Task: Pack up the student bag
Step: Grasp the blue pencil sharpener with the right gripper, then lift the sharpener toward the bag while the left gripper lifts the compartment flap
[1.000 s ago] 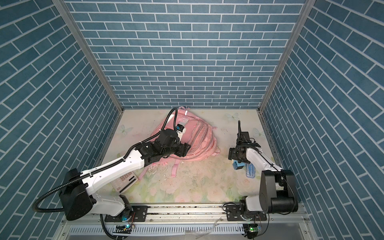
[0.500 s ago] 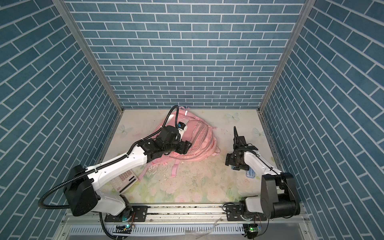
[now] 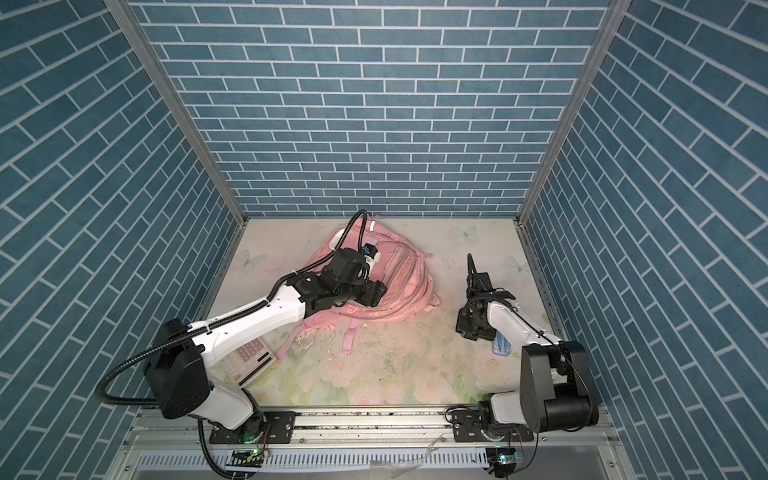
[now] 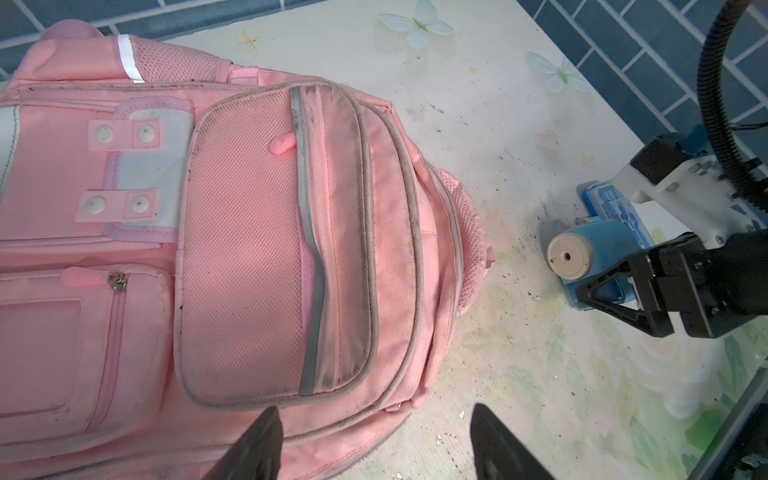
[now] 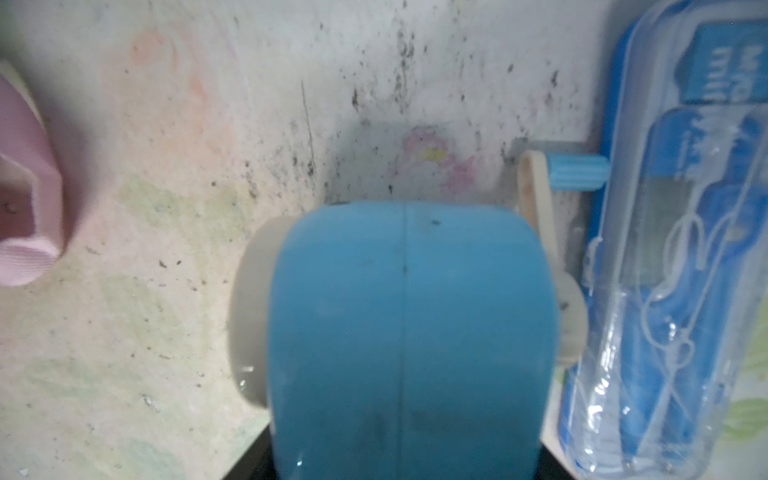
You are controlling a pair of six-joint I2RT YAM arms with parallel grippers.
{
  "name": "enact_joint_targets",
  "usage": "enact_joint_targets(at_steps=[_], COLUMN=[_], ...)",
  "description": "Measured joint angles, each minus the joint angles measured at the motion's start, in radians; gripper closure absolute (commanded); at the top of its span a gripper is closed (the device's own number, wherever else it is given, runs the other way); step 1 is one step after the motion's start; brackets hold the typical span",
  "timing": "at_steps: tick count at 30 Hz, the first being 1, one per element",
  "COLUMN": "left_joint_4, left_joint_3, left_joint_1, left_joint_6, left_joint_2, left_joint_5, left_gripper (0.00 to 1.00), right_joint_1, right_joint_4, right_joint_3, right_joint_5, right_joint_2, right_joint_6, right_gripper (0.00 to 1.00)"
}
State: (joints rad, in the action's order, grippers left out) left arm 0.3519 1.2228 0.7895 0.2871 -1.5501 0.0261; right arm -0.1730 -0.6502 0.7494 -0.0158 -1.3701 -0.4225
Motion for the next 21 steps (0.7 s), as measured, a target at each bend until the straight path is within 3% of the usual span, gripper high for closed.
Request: enact_joint_targets(at_steps=[11,21], left_joint_4=[0.089,0.135], left_joint_3=[0.111,0.295], left_joint_1=[-0.025,-0.013], left_joint_6=[0.023,0.006], left_joint_2=[-0.100,-0.308], left_joint_5=[-0.039,-0.068], left_gripper=[0.27,0.27], right_joint_1=[0.000,-0.031], right_joint_4=[-0.003,0.044], right_joint_3=[0.005,0.103], right_joint_5=[0.010,0.081], right_joint_2=[0.062,0.158], right_joint_6=[0.002,0.004], right_gripper=[0.42,0.46])
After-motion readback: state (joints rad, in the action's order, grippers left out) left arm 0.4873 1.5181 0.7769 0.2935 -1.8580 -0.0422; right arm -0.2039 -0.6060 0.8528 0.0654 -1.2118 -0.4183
